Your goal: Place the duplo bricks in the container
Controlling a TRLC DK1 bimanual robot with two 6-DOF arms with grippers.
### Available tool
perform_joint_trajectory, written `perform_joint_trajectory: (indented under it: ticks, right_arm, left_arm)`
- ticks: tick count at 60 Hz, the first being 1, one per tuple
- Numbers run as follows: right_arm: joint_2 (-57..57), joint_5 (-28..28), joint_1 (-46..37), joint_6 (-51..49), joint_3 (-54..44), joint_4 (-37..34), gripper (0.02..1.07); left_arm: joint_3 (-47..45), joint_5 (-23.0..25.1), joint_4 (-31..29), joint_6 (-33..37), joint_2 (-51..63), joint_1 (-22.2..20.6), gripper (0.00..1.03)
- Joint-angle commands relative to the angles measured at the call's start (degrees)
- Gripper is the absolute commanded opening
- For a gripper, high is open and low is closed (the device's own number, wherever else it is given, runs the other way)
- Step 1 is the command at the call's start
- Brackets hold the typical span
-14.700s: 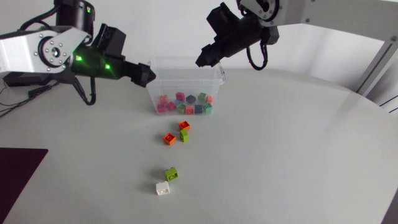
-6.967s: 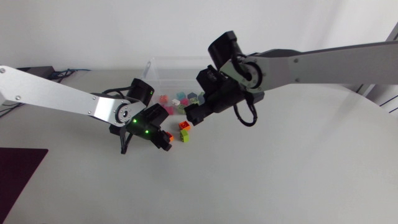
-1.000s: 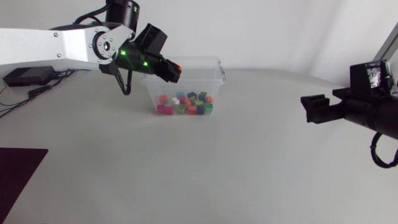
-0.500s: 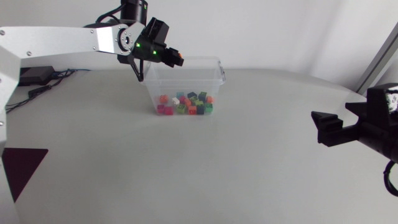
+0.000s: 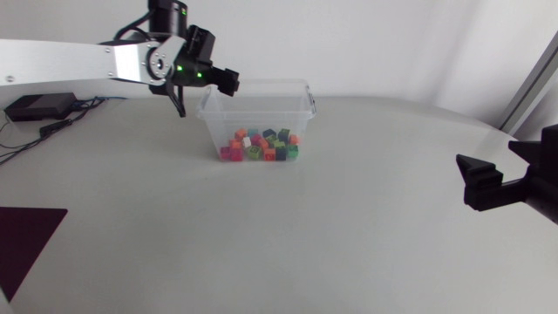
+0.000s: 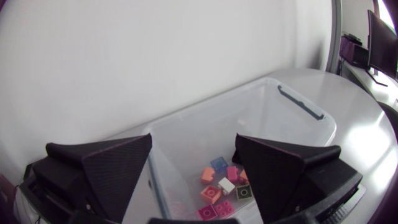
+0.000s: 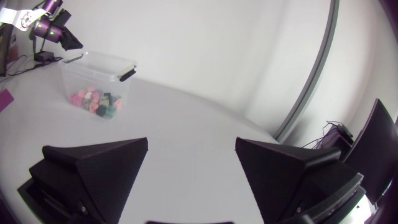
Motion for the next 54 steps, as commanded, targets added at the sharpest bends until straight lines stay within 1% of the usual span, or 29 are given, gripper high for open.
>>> perform_joint_trajectory:
  ticks: [1,6,14,18,25,43,54]
  right_arm:
    - [-1.72,0.23,-1.2,-2.36,-3.17,0.94,1.03]
    - [-4.97,-0.03,-1.2,-2.54,-4.75,1.2,1.03]
    - [-8.4,0.14,-1.12,-2.62,-6.51,1.11,1.03]
    - [-9.54,0.23,-1.12,-2.45,-7.21,1.02,1.03]
    - [-11.74,0.32,-1.12,-2.36,-8.62,1.2,1.03]
    - [-17.36,0.58,-0.68,-2.27,-12.31,1.99,1.03]
    - [-18.33,0.58,-0.59,-2.54,-15.73,5.86,1.03]
  left_arm:
    - [-6.69,-0.86,3.8,-0.82,-8.37,1.03,0.98]
    - [-14.07,-0.86,7.4,-0.73,-15.58,2.61,0.98]
    - [-22.07,-0.95,9.77,-0.65,-23.84,4.28,0.98]
    - [-28.4,-1.04,11.71,0.67,-29.11,5.25,0.98]
    - [-36.31,-1.65,14.17,2.26,-36.5,6.31,0.98]
    - [-50.55,-1.65,15.57,2.78,-52.93,8.94,0.98]
    - [-57.93,-1.65,16.63,2.61,-62.25,9.47,0.98]
